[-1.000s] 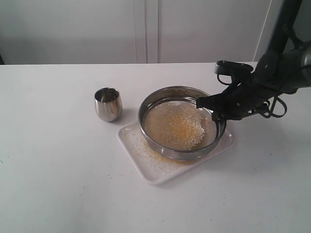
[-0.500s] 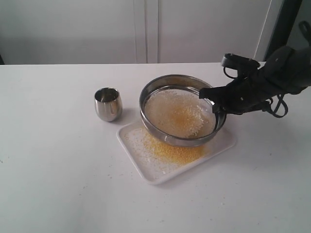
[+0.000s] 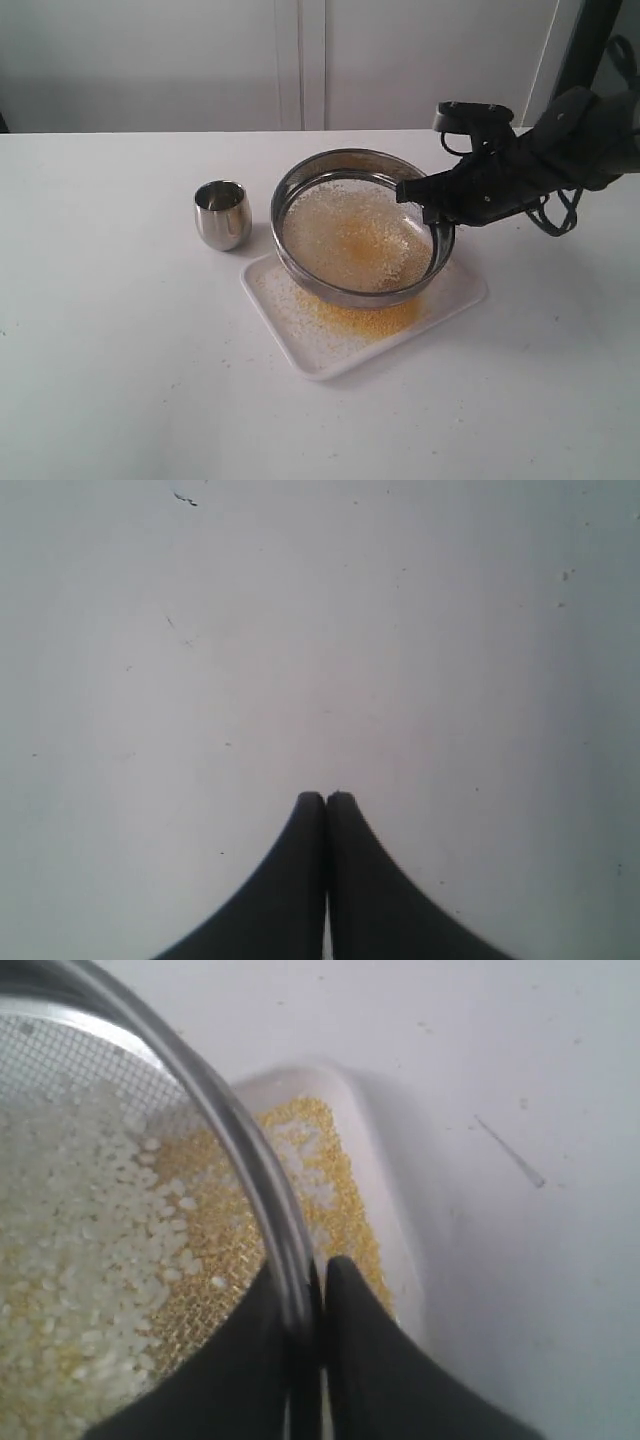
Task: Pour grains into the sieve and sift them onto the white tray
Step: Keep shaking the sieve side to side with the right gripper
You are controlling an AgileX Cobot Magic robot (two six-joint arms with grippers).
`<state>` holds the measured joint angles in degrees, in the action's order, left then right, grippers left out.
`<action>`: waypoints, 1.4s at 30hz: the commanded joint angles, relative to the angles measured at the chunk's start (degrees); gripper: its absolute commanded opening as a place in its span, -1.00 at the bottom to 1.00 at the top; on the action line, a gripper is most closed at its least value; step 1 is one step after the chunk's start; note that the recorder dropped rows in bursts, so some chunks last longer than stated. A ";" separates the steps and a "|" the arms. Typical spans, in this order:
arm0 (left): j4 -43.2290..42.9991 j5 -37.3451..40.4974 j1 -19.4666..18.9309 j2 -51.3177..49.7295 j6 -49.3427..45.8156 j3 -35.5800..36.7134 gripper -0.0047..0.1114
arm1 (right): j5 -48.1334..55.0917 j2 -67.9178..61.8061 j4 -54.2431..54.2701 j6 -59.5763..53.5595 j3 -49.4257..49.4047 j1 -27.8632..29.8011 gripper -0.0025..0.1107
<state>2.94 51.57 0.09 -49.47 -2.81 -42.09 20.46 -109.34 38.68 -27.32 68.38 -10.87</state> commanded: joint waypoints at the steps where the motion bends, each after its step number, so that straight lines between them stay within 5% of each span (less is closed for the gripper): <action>1: 0.18 0.31 0.00 0.45 -0.21 0.39 -0.92 | -1.25 -0.11 4.87 0.08 0.35 -0.89 -0.96; 4: 0.18 0.31 0.00 0.45 -0.21 0.39 -0.92 | -1.40 0.29 0.34 -3.20 0.43 -1.47 -0.96; 8: 0.18 0.31 0.00 0.45 -0.21 0.39 -0.92 | -0.86 1.49 -1.00 6.26 0.32 2.80 -0.96; 14: 0.18 0.31 0.00 0.45 -0.21 0.39 -0.92 | -0.10 0.29 -2.16 2.30 0.31 -2.81 -0.96; 20: 0.18 0.31 0.00 0.45 -0.21 0.39 -0.92 | -1.10 1.74 -3.99 9.07 0.15 2.83 -0.96; 25: 0.18 0.31 0.00 0.45 -0.21 0.39 -0.92 | -0.87 0.79 -5.35 3.97 0.15 -1.59 -0.96; 29: 0.18 0.31 0.00 0.45 -0.21 0.39 -0.92 | -3.03 1.84 -4.76 11.93 0.15 1.30 -0.96; 33: 0.18 0.31 0.00 0.45 -0.21 0.39 -0.92 | -1.73 0.46 -4.17 2.05 0.49 -2.81 -0.96; 38: 0.18 0.31 0.00 0.45 -0.21 0.39 -0.92 | -2.64 2.14 -3.01 11.50 0.49 0.24 -0.96; 42: 0.18 0.31 0.00 0.45 -0.21 0.39 -0.92 | -1.71 0.63 -3.18 2.61 1.24 -4.17 -0.96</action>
<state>2.94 51.57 0.09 -49.47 -2.81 -42.09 17.95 -108.70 34.64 -20.68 68.75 -12.48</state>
